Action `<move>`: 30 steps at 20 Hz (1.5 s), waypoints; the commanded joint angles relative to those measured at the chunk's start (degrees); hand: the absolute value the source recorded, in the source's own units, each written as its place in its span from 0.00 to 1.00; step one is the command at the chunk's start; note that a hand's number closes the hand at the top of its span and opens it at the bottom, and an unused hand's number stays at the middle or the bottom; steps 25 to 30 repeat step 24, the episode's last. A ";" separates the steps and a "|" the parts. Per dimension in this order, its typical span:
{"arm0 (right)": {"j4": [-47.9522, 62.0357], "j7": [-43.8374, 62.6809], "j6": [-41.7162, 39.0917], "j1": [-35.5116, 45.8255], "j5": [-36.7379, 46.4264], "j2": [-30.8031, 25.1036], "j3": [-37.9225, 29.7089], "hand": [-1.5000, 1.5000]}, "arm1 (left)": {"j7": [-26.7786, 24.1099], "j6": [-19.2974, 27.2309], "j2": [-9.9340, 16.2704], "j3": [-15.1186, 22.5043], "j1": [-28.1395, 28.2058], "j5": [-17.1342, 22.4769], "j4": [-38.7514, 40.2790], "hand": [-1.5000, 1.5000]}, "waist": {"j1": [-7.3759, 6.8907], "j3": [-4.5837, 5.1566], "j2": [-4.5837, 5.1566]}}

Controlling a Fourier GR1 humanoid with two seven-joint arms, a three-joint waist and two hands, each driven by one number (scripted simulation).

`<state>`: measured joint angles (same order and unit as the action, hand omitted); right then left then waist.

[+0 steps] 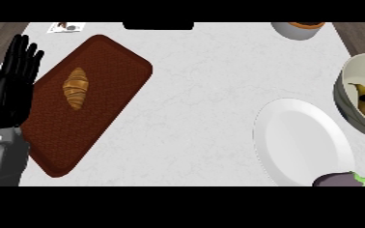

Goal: Pick the pear from the plate and place it in the bowl

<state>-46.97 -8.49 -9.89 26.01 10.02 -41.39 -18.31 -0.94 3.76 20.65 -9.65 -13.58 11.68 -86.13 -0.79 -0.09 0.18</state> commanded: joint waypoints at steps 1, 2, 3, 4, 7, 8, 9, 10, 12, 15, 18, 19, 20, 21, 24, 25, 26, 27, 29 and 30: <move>1.09 -2.95 4.43 1.89 -3.53 -0.21 -5.87 0.00 | 1.30 -0.34 0.27 0.43 -0.10 -0.35 -0.84 0.50 | 0.55 0.02 -0.15; 5.32 -4.40 7.19 3.82 -2.67 0.18 -6.58 0.00 | 0.04 -0.95 0.44 -0.93 -1.33 0.66 1.37 0.50 | 0.03 0.00 0.18; 7.02 -5.88 3.47 2.83 -4.99 -4.11 -9.48 0.00 | -1.69 -2.02 0.47 -0.86 -0.21 0.49 2.44 0.50 | 0.39 0.00 0.18; 7.81 -6.95 3.78 1.99 -6.04 -5.17 -11.31 0.00 | -3.08 0.40 -1.65 0.68 -0.41 -1.71 2.44 0.50 | 0.77 -0.01 0.18; 12.82 -8.05 3.20 0.78 -8.38 -8.02 -15.32 0.00 | -0.80 -2.09 0.57 -1.75 -1.07 1.28 2.79 0.50 | 0.63 -0.02 0.12; 14.59 -6.10 2.65 2.66 -8.23 -10.75 -15.73 0.00 | 1.45 -0.29 0.39 -0.96 -1.57 0.17 -0.26 0.50 | 0.19 -0.03 0.04; 17.67 -8.14 3.51 3.41 -8.49 -10.89 -16.70 0.00 | -0.52 -0.03 -1.16 0.48 0.64 -1.14 -0.83 0.50 | -0.23 -0.06 0.16; 19.16 -9.58 1.00 1.65 -10.27 -12.52 -18.67 0.00 | -0.12 -0.52 -0.38 -0.19 -1.19 -0.80 1.78 0.50 | 0.35 -0.08 0.24; 22.85 -12.28 -2.40 -0.46 -11.43 -15.68 -20.59 0.00 | 2.04 0.71 -0.56 -0.28 -2.58 -0.65 -0.07 0.50 | 0.45 -0.14 0.23; 28.85 -16.31 -6.19 -1.29 -11.95 -18.56 -22.01 0.00 | -2.41 -2.14 0.21 -1.31 -0.22 -0.31 2.65 0.50 | -0.21 -0.20 0.58; 31.36 -19.57 -11.14 -3.73 -13.76 -21.42 -24.22 0.00 | -2.35 -1.03 -0.95 -0.85 -2.16 -0.81 3.92 0.50 | 0.51 -0.26 0.60; 32.56 -20.37 -11.49 -4.67 -13.92 -22.25 -24.83 0.00 | -2.65 -1.11 -0.70 -1.04 -1.00 -0.88 2.66 0.50 | 0.17 -0.33 0.60; 33.09 -21.09 -13.15 -5.67 -14.18 -23.25 -25.22 0.00 | -3.11 -0.61 -1.53 -0.95 -1.53 -0.91 3.75 0.50 | 0.51 -0.37 0.65; 34.26 -21.04 -15.55 -7.14 -14.65 -24.55 -25.80 0.00 | -2.21 -0.36 -1.38 -0.80 -0.45 -1.04 2.01 0.50 | 0.41 -0.41 0.47; 35.52 -23.65 -17.63 -9.26 -14.67 -24.36 -26.13 0.00 | -1.81 -0.93 -0.77 -0.84 -0.65 -1.00 1.96 0.50 | 0.43 -0.59 0.61; 35.52 -23.65 -17.63 -9.26 -14.67 -24.36 -26.13 0.00 | -1.81 -0.93 -0.77 -0.84 -0.65 -1.00 1.96 0.50 | 0.43 -0.59 0.61; 35.52 -23.65 -17.63 -9.26 -14.67 -24.36 -26.13 0.00 | -1.81 -0.93 -0.77 -0.84 -0.65 -1.00 1.96 0.50 | 0.43 -0.59 0.61; 35.52 -23.65 -17.63 -9.26 -14.67 -24.36 -26.13 0.00 | -1.81 -0.93 -0.77 -0.84 -0.65 -1.00 1.96 0.50 | 0.43 -0.59 0.61; 35.52 -23.65 -17.63 -9.26 -14.67 -24.36 -26.13 0.00 | -1.81 -0.93 -0.77 -0.84 -0.65 -1.00 1.96 0.50 | 0.43 -0.59 0.61; 35.52 -23.65 -17.63 -9.26 -14.67 -24.36 -26.13 0.00 | -1.81 -0.93 -0.77 -0.84 -0.65 -1.00 1.96 0.50 | 0.43 -0.59 0.61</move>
